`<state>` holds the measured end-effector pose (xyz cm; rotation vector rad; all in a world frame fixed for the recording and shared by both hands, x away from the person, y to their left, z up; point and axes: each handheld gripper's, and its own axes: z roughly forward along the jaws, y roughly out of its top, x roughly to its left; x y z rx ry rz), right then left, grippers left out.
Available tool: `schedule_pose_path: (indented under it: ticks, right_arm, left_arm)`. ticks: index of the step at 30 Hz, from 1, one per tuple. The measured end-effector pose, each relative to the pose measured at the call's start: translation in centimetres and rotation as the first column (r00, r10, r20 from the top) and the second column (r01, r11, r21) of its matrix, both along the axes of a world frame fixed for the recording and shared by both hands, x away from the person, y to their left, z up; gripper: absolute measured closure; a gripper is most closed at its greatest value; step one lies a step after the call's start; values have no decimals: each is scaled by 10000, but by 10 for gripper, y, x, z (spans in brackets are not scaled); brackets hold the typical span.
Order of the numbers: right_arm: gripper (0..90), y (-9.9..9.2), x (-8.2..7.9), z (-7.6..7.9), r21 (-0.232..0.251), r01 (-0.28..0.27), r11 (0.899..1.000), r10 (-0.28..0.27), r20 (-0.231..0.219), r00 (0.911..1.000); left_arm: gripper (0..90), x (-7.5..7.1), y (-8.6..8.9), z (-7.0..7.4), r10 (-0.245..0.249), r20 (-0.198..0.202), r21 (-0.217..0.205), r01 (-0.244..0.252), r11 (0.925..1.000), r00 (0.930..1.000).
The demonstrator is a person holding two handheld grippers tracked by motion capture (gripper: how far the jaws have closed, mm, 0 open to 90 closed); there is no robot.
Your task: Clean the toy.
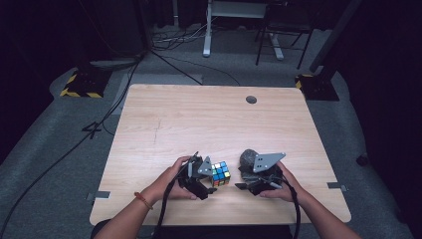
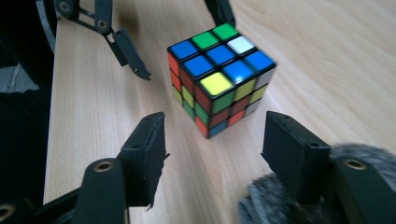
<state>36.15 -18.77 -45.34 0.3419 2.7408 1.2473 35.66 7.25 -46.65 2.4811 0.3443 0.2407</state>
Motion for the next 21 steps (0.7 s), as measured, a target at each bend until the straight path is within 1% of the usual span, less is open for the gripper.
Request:
schedule_pose_path:
  ticks: [2, 3, 4, 5, 6, 7, 8, 9, 10, 13, 14, 15, 16, 17, 19, 20, 21]
  right_arm:
    - [370, 4, -2, -4, 32, -93, 10000, 93, -37, 9999]
    - [361, 8, -3, -6, 42, -67, 10000, 67, 60, 10000]
    - [360, 9, -3, -7, 23, -13, 10000, 12, 143, 9999]
    - [360, 9, -3, -7, 23, -13, 10000, 12, 143, 9999]
    - [360, 10, -4, -7, 82, -24, 10000, 23, 114, 9999]
    - [360, 12, -4, -8, 52, 97, 9999, -98, 272, 9996]
    - [361, 12, -4, -8, 24, 94, 10000, -95, 318, 9994]
    - [363, 13, -4, -9, 7, 135, 9999, -135, 306, 9994]
    - [366, 13, -3, -10, -58, 190, 9998, -188, 349, 9992]
    - [380, 12, -1, -12, -76, 159, 9998, -156, 356, 9992]
    - [386, 12, -1, -13, -79, 219, 9997, -216, 362, 9991]
    - [410, 12, 0, -15, -164, 231, 9996, -223, 431, 9988]
    - [423, 12, 1, -15, -206, 225, 9995, -214, 520, 9984]
    - [423, 12, 1, -15, -206, 225, 9995, -214, 520, 9984]
    - [436, 12, 2, -16, -228, 351, 9991, -338, 558, 9979]
    - [437, 12, 3, -16, -204, 400, 9990, -390, 483, 9981]
    - [446, 12, 4, -18, -281, 483, 9984, -467, 553, 9974]
  left_arm:
    - [161, -1, 0, 0, 10, 5, -3, -10, 10000, 10000]
    - [168, -3, 0, 0, -39, -61, -7, 39, 10000, 10000]
    - [176, -5, 0, 1, -154, -115, -41, 153, 9999, 9998]
    - [199, -5, 0, 1, -154, -115, -41, 153, 9999, 9998]
    - [199, -6, 0, 1, -224, -156, -43, 224, 9997, 9996]
    - [211, -9, -1, 0, -366, -193, -11, 366, 9993, 9991]
    - [211, -10, -1, 0, -467, -219, 48, 468, 9989, 9987]
    - [213, -10, -1, 0, -467, -219, 48, 468, 9989, 9987]
    - [223, -12, -2, 0, -720, -298, 80, 723, 9974, 9970]
    - [231, -15, -3, 0, -769, -287, 154, 774, 9969, 9966]
    - [231, -15, -3, 0, -748, -152, 232, 752, 9969, 9971]
    - [218, -14, -3, -1, -691, -29, 242, 692, 9973, 9976]
    - [198, -12, -2, 0, -602, -67, 202, 603, 9980, 9982]
    - [198, -8, -1, 0, -488, -94, 113, 489, 9987, 9988]
    - [158, 0, 0, 1, -187, -129, -181, 184, 9997, 9997]
    - [164, 4, 0, 2, -135, -167, -339, 129, 9993, 9998]
    - [161, 12, -3, 4, -273, -92, -400, 269, 9988, 9996]
